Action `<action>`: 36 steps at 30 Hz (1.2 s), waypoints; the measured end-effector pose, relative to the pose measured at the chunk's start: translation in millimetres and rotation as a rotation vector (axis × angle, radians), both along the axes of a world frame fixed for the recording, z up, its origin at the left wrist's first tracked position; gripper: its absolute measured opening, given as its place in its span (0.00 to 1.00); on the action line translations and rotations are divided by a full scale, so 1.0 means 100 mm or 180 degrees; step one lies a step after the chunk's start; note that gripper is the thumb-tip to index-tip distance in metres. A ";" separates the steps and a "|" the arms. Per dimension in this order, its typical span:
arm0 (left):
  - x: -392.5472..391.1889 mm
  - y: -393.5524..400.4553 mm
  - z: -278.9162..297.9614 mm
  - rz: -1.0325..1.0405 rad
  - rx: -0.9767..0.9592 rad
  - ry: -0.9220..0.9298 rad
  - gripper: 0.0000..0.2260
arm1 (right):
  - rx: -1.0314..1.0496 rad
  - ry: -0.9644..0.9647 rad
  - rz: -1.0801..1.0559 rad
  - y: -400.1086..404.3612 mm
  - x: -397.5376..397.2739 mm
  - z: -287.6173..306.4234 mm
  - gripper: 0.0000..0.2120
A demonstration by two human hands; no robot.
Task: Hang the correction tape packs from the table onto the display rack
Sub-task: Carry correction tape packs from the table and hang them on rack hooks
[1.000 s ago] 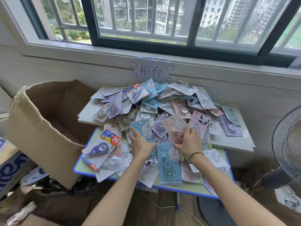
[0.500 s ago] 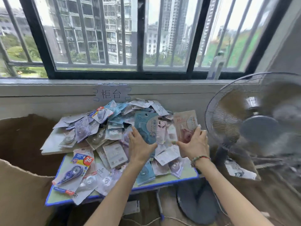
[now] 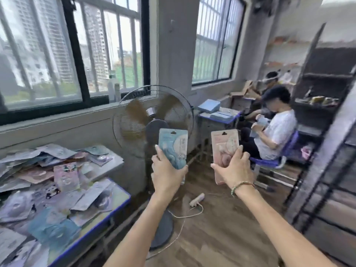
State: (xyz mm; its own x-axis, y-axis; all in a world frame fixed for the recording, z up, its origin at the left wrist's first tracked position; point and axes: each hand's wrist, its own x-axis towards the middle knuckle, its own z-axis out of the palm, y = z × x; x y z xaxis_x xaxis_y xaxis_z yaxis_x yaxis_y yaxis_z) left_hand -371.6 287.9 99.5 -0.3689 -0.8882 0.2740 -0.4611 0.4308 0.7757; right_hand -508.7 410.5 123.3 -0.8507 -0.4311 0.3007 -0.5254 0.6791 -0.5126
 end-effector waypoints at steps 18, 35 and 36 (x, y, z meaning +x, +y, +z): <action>-3.32 4.03 0.30 -0.1915 -0.0133 0.0045 0.51 | -0.0003 0.0160 -0.2068 4.57 -2.23 0.27 0.55; -5.57 4.90 0.51 -0.2250 -0.0263 0.0323 0.53 | -0.0096 0.0273 -0.2383 5.47 -4.18 0.45 0.53; -5.72 4.88 0.55 -0.2245 -0.0270 0.0351 0.53 | -0.0079 0.0301 -0.2366 5.44 -4.33 0.48 0.53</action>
